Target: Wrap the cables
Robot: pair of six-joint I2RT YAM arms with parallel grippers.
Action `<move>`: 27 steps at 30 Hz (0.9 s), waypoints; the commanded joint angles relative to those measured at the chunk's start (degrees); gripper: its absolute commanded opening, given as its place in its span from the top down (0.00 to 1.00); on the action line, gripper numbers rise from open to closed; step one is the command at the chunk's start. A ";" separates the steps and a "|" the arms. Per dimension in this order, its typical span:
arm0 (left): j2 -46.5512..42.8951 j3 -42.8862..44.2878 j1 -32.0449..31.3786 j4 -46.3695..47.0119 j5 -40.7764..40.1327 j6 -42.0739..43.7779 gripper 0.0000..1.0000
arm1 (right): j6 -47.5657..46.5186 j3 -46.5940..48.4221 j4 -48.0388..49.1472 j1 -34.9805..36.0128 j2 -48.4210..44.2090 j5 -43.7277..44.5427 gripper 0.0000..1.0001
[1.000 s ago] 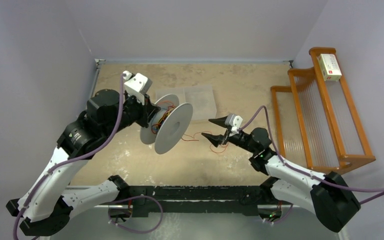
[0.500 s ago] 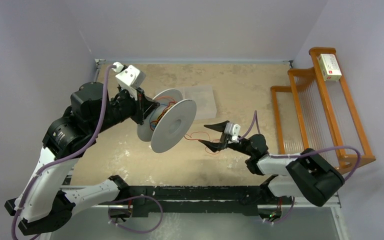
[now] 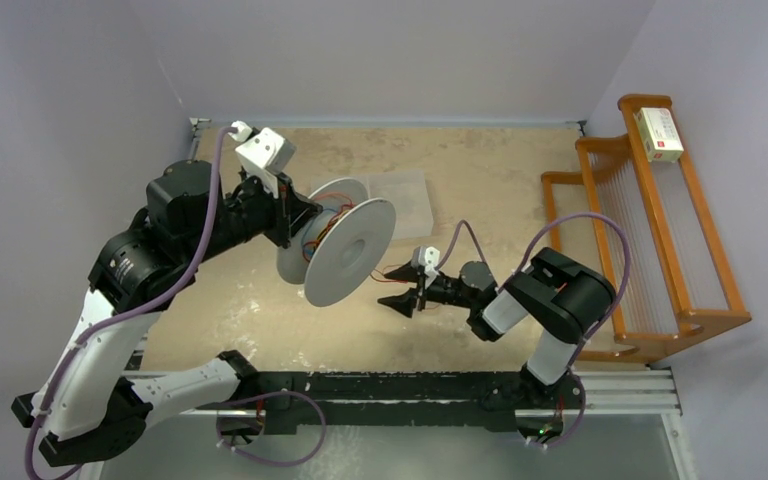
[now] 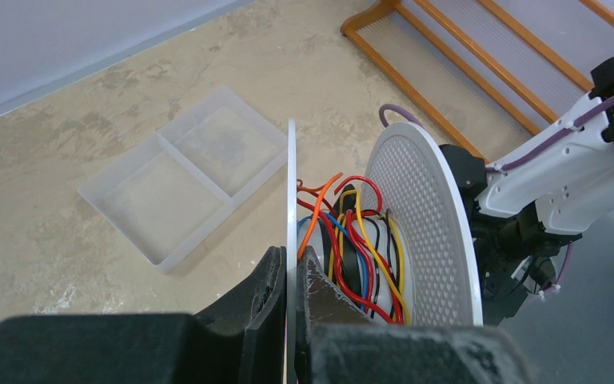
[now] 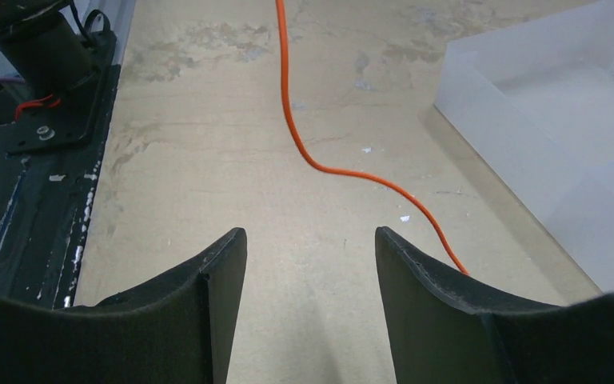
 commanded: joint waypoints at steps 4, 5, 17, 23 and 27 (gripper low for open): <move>-1.34 2.84 0.18 6.10 0.54 -2.43 1.00 | 0.53 4.57 27.83 0.87 0.73 1.55 0.38; -1.35 2.77 0.18 6.12 0.45 -2.44 1.00 | 0.54 4.44 27.76 0.87 0.36 1.71 0.38; -2.08 3.69 0.20 6.03 -1.20 -2.07 1.00 | -6.63 -0.11 9.33 0.87 -18.49 3.58 0.39; -2.63 3.08 0.24 7.04 -0.85 -2.18 1.00 | -7.30 -0.16 6.05 0.87 -20.97 3.73 0.40; -2.69 3.32 0.21 7.08 -0.80 -2.35 1.00 | -5.33 1.39 10.39 0.91 -17.42 2.93 0.41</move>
